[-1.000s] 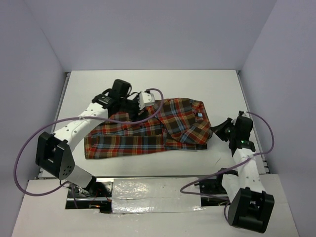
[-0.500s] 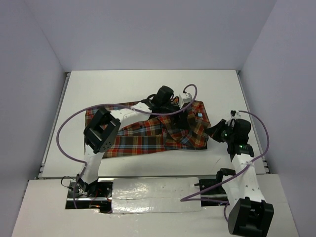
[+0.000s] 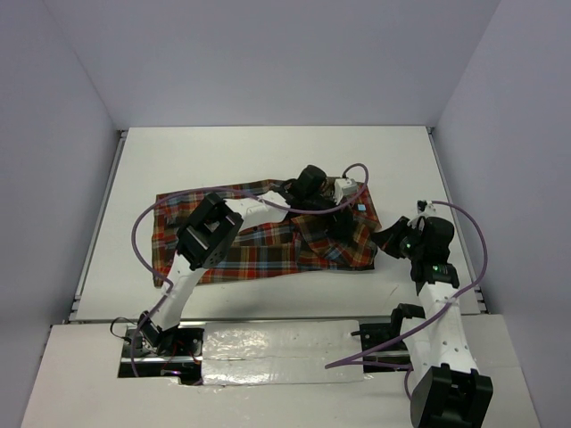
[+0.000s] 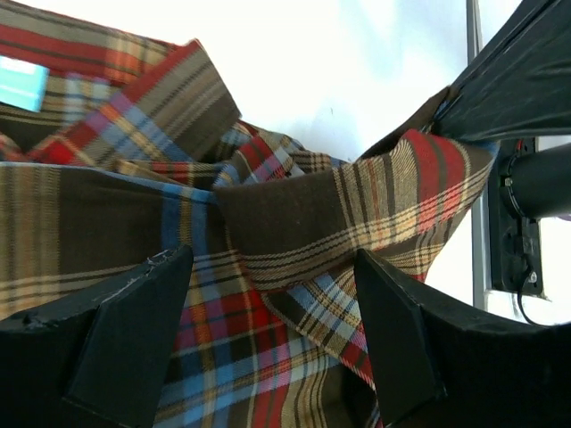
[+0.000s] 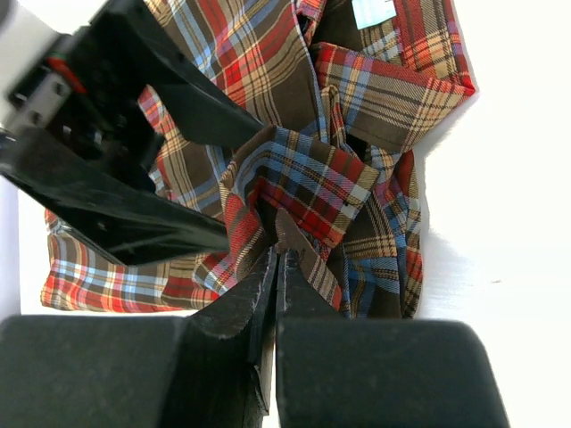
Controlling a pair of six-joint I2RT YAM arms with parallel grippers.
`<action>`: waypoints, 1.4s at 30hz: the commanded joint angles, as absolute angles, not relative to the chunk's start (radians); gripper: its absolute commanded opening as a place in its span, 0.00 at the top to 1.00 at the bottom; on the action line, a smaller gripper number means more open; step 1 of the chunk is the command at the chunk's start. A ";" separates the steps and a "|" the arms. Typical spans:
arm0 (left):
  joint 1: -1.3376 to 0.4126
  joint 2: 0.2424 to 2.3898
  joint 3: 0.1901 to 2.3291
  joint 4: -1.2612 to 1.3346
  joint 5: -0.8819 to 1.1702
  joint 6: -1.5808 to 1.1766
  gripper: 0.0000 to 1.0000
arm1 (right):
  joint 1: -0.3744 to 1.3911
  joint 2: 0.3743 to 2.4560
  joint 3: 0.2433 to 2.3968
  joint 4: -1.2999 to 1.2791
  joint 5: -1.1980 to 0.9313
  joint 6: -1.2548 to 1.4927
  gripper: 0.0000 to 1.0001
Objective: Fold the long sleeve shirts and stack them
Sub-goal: Fold the shirt
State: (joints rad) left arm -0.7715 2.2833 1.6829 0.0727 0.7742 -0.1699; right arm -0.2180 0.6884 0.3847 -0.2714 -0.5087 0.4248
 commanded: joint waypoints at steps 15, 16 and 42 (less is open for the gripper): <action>-0.793 2.240 1.723 0.040 0.884 -0.223 1.00 | -0.206 0.664 0.414 -0.287 -0.525 0.402 1.00; -0.793 2.220 1.724 0.020 0.881 -0.215 1.00 | -0.204 0.661 0.417 -0.288 -0.528 0.402 1.00; -0.819 1.661 1.460 -0.356 0.896 0.086 1.00 | -0.097 0.511 0.920 -0.836 -0.778 0.193 1.00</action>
